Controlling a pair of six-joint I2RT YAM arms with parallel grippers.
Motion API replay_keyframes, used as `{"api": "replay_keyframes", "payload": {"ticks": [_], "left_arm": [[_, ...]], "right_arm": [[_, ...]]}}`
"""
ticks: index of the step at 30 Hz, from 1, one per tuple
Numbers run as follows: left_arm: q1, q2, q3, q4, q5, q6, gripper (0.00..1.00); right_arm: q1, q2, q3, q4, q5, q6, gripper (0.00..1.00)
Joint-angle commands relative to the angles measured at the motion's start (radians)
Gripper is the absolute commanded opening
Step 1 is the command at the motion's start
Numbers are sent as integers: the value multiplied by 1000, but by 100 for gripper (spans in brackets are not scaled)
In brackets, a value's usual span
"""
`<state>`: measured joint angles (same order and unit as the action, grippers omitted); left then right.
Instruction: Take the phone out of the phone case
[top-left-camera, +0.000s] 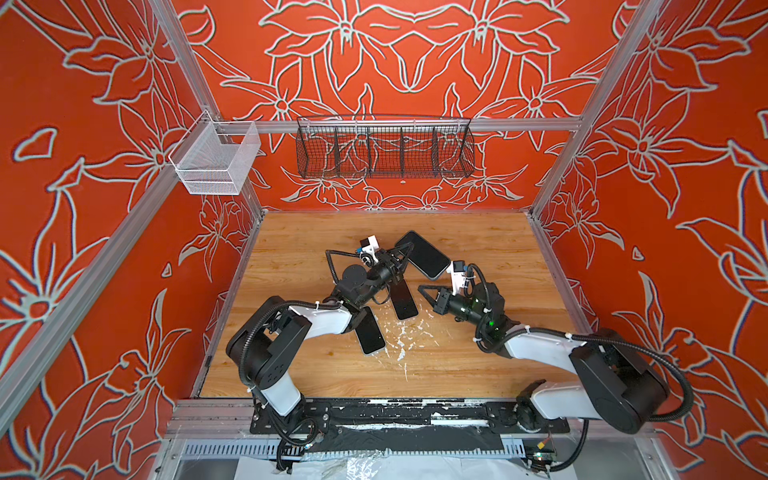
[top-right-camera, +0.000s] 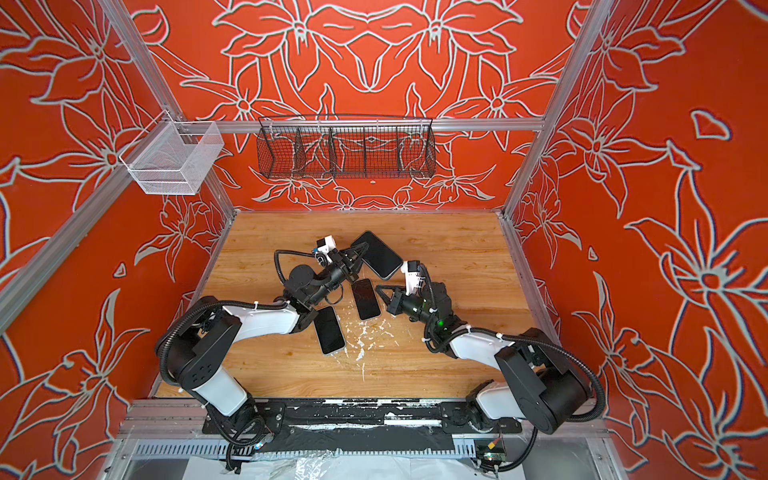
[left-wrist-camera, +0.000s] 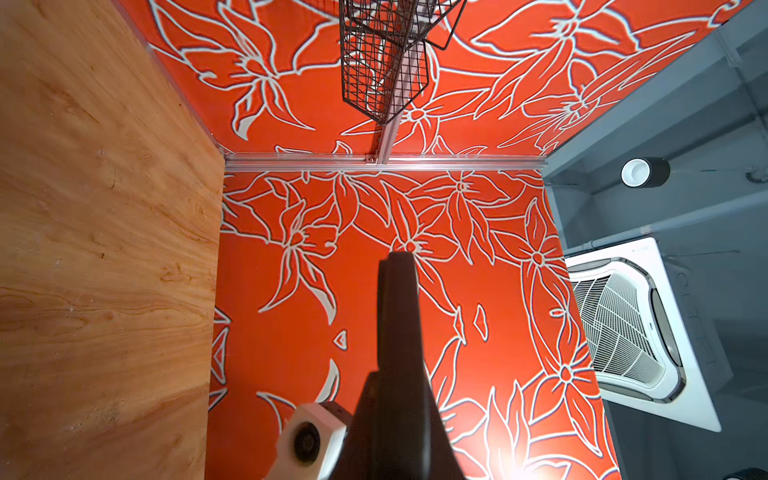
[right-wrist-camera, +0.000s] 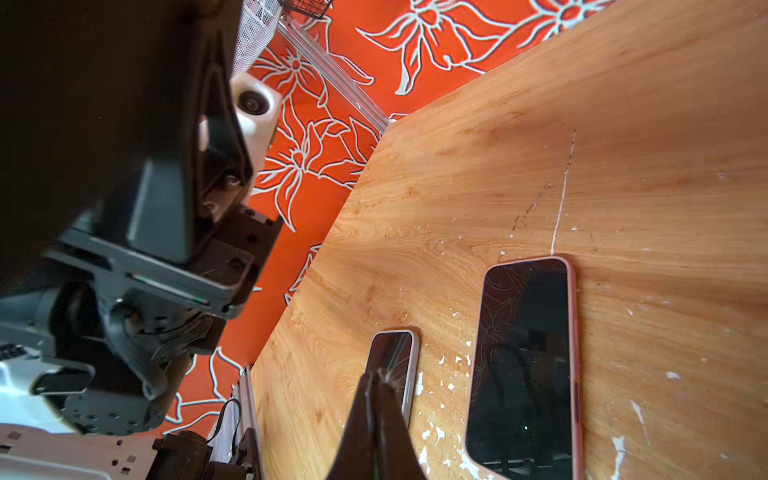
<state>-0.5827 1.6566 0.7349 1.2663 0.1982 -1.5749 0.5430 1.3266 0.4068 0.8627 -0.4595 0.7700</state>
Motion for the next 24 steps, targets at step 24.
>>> {"api": "replay_keyframes", "payload": {"ticks": [24], "left_arm": [[199,-58,59,-200,450,386,0]], "right_arm": [[-152,-237,328,-950,-248,-539,42]]}}
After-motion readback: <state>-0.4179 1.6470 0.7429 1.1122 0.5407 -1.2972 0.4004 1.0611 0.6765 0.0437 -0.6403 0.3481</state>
